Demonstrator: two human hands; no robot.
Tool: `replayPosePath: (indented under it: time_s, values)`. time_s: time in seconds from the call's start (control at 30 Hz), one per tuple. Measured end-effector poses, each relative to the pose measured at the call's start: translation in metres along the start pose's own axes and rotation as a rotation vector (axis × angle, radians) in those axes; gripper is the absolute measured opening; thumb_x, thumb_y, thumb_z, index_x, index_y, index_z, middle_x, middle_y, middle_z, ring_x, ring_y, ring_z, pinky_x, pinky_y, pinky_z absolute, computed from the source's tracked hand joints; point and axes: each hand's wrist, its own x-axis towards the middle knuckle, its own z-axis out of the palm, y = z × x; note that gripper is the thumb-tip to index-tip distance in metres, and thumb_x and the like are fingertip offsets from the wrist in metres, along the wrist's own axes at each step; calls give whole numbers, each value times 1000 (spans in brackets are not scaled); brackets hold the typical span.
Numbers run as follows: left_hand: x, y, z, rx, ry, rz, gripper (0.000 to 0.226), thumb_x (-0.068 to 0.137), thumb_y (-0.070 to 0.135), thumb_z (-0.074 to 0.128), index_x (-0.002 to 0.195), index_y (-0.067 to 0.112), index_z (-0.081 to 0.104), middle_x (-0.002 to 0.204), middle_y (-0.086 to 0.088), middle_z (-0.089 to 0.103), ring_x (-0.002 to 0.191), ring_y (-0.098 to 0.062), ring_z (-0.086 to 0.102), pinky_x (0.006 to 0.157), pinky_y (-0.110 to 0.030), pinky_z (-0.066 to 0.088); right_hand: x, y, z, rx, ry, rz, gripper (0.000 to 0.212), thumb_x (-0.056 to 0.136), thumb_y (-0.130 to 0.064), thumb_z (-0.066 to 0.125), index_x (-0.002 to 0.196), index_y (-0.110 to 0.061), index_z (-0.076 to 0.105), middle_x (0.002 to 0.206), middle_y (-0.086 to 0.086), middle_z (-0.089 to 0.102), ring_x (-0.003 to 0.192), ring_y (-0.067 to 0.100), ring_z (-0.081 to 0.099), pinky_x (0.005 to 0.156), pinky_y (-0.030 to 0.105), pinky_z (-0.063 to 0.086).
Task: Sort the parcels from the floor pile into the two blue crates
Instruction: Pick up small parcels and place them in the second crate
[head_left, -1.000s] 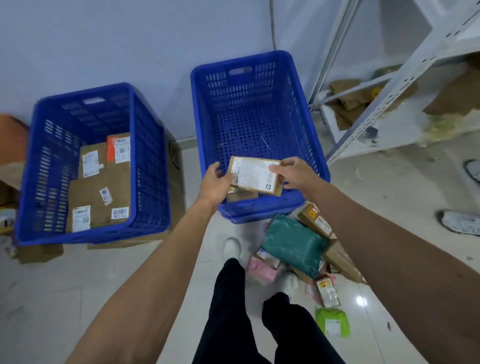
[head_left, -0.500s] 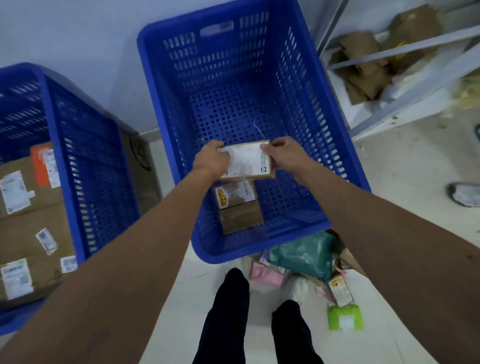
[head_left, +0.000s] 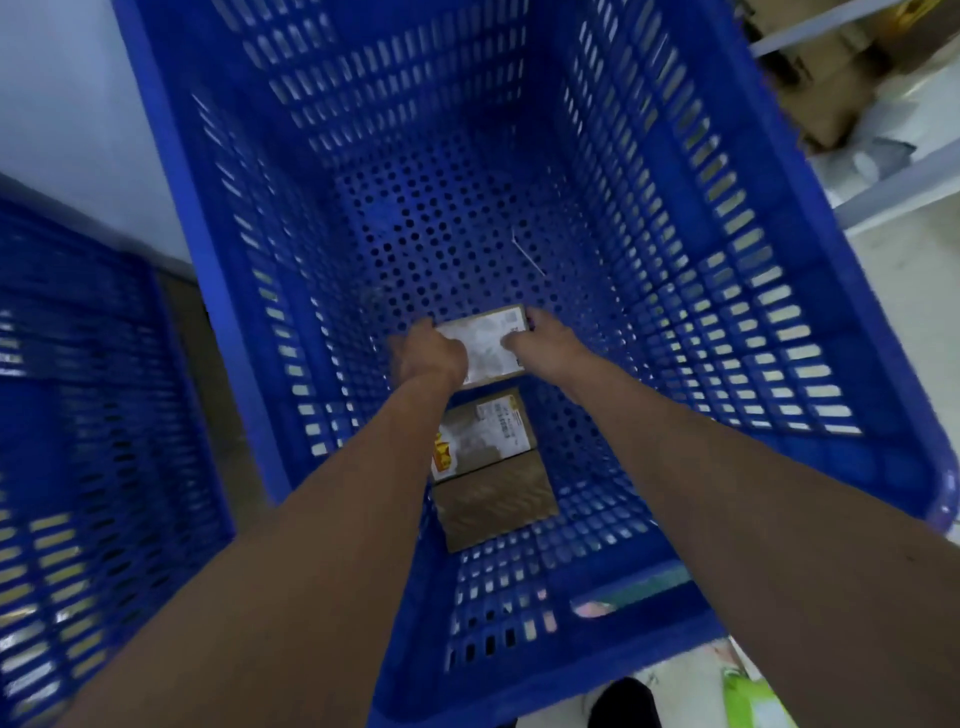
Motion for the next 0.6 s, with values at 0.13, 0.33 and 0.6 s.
replayPosePath:
  time_s: [0.13, 0.33, 0.6]
  values:
    - [10, -12, 21, 204, -90, 10, 49, 101, 19, 43, 149, 12, 38, 158, -22, 23, 138, -37, 36, 108, -38, 39, 7, 17, 13, -34, -90, 84, 62, 98, -23, 53, 153, -22, 24, 141, 7, 48, 121, 28, 52, 103, 40, 46]
    - [16, -17, 16, 444, -104, 29, 51, 102, 26, 45, 147, 5, 39, 160, -20, 23, 145, -35, 28, 118, -41, 30, 7, 22, 34, -59, -234, 215, 74, 98, -39, 54, 158, -21, 12, 159, 6, 27, 141, 31, 35, 110, 43, 37]
    - [-6, -17, -1, 450, -183, 78, 56, 97, 25, 51, 150, 11, 40, 154, -15, 40, 137, -31, 43, 111, -38, 40, -22, 21, 39, -172, -243, 158, 58, 100, -43, 52, 150, -19, 36, 147, 8, 46, 128, 26, 49, 96, 32, 42]
